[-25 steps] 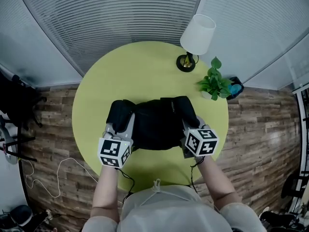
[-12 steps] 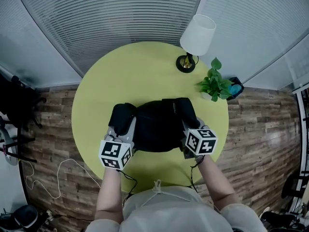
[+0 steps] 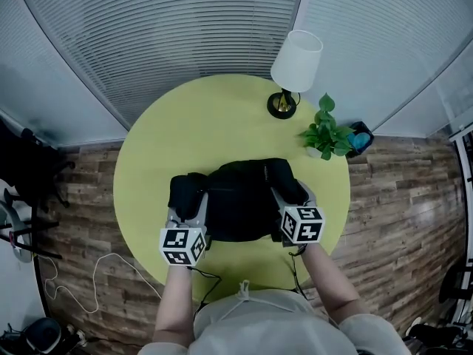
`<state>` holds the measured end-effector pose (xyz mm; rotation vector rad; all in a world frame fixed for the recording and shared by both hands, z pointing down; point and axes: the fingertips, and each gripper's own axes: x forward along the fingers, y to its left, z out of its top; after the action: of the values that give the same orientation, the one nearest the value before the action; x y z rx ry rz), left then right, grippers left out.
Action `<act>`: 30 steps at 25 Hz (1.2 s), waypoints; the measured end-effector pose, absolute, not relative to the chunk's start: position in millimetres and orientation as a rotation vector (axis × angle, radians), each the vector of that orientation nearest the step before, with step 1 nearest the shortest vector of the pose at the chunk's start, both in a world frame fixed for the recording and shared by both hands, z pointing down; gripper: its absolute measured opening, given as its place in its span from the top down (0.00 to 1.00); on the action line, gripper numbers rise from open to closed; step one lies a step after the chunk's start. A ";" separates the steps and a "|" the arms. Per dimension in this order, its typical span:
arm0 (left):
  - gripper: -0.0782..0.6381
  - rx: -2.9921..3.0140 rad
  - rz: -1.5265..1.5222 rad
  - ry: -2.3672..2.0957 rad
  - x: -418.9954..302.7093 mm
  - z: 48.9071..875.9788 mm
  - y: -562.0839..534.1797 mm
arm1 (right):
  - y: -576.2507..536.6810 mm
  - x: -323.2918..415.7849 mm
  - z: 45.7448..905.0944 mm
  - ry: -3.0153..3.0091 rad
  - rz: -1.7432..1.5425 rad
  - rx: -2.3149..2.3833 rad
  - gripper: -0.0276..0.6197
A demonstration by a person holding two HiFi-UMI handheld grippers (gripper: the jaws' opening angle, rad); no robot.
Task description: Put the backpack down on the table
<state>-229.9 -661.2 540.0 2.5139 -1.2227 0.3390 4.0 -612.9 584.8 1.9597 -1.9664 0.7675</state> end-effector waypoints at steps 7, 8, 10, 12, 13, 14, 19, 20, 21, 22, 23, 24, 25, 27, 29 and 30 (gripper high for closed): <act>0.50 2.431 0.368 -1.264 -241.1 556.5 -650.1 | -604.3 3.9 565.4 -2.004 0.672 1.991 0.41; 0.47 2.418 0.364 -1.277 -243.4 557.5 -648.4 | -602.6 3.3 562.6 -2.014 0.667 1.991 0.40; 0.41 2.404 0.359 -1.306 -247.9 557.7 -646.0 | -599.5 3.2 556.3 -2.039 0.669 2.007 0.39; 0.36 2.397 0.354 -1.337 -252.5 555.8 -643.1 | -595.9 3.4 547.9 -2.075 0.671 2.040 0.39; 0.34 2.394 0.347 -1.351 -255.1 554.5 -641.1 | -593.9 2.7 543.1 -2.097 0.666 2.054 0.38; 0.32 2.390 0.340 -1.363 -258.0 553.0 -638.7 | -591.8 1.3 538.2 -2.118 0.656 2.064 0.37; 0.28 2.371 0.321 -1.410 -272.4 544.3 -620.6 | -576.0 -4.5 520.6 -2.130 0.579 2.070 0.36; 0.28 2.372 0.317 -1.418 -274.8 540.8 -616.6 | -572.3 -4.5 517.2 -2.124 0.565 2.079 0.37; 0.28 2.374 0.311 -1.424 -277.0 536.4 -612.7 | -568.6 -4.5 513.6 -2.120 0.555 2.090 0.39; 0.28 2.378 0.302 -1.428 -278.4 531.5 -608.8 | -565.1 -4.4 510.1 -2.118 0.549 2.102 0.40; 0.29 2.383 0.292 -1.430 -279.2 526.2 -604.7 | -561.6 -4.2 506.8 -2.117 0.544 2.112 0.41; 0.30 2.389 0.282 -1.432 -279.8 520.5 -600.3 | -557.8 -4.1 503.5 -2.115 0.540 2.123 0.42; 0.31 2.396 0.271 -1.437 -280.6 514.5 -595.4 | -553.4 -4.1 500.1 -2.110 0.535 2.134 0.43; 0.39 2.408 0.253 -1.460 -282.6 501.4 -585.2 | -542.9 -4.4 492.7 -2.098 0.530 2.157 0.56; 0.49 2.425 0.233 -1.484 -282.8 488.1 -575.7 | -532.5 -4.4 484.9 -2.092 0.534 2.178 0.74; 0.52 2.441 0.224 -1.483 -281.4 482.5 -571.4 | -528.4 -4.3 481.5 -2.090 0.538 2.187 0.81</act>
<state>-281.4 -571.4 482.5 2.4411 -1.4828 0.2238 -4.3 -528.4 481.5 2.1873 -2.0900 0.5377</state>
